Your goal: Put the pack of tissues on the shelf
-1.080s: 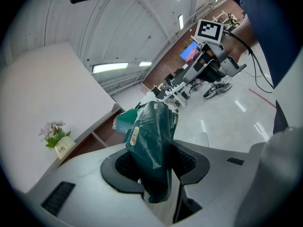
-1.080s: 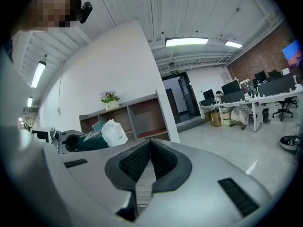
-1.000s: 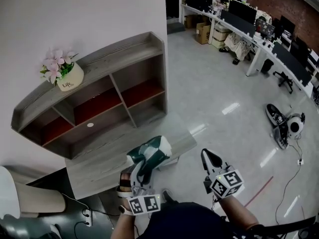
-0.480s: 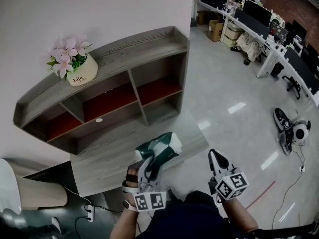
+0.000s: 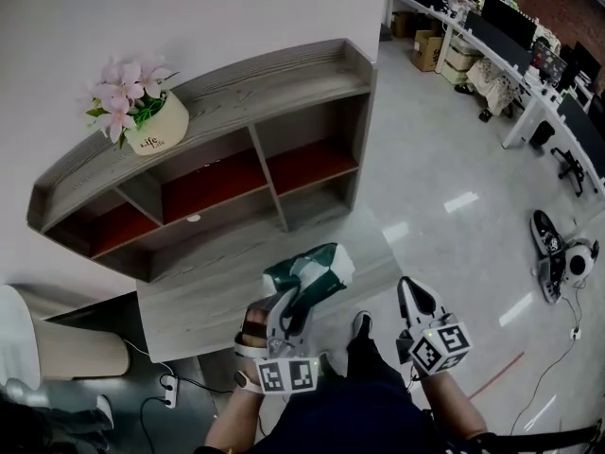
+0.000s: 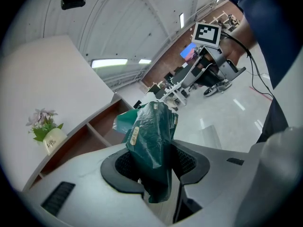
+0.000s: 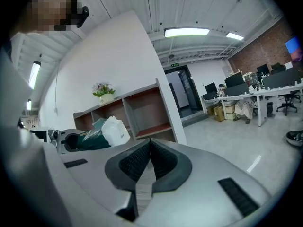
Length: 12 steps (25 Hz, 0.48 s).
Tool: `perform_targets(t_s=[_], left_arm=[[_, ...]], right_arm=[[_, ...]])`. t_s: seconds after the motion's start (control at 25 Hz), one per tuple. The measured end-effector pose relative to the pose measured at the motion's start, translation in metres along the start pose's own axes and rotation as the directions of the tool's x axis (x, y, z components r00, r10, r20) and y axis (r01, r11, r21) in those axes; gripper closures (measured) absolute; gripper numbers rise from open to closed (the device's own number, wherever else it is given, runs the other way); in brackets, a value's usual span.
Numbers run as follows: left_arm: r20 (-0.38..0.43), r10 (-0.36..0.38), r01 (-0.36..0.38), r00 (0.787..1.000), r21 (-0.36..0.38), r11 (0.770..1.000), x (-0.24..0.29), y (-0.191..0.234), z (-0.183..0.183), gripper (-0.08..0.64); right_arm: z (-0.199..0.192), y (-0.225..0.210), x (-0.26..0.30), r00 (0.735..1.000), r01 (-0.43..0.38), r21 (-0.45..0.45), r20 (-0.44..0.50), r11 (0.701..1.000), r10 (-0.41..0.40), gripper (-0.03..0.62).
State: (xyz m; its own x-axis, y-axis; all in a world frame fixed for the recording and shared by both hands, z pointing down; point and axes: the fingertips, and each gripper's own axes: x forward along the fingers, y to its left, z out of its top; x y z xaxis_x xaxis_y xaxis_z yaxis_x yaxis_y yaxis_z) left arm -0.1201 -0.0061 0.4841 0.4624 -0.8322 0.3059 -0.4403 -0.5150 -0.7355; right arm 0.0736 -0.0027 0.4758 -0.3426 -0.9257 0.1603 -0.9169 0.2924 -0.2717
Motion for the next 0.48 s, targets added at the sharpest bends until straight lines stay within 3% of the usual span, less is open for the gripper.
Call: perform_targets(t_s=[0.48], left_arm=[[-0.063,0.046,-0.045,0.997,0.017,0.999,0.073,0.025,0.023,0.391]], right_arm=[[0.031,-0.064,0.059,0.998,-0.068,0.023,0.016,0.997,0.067,0.581]])
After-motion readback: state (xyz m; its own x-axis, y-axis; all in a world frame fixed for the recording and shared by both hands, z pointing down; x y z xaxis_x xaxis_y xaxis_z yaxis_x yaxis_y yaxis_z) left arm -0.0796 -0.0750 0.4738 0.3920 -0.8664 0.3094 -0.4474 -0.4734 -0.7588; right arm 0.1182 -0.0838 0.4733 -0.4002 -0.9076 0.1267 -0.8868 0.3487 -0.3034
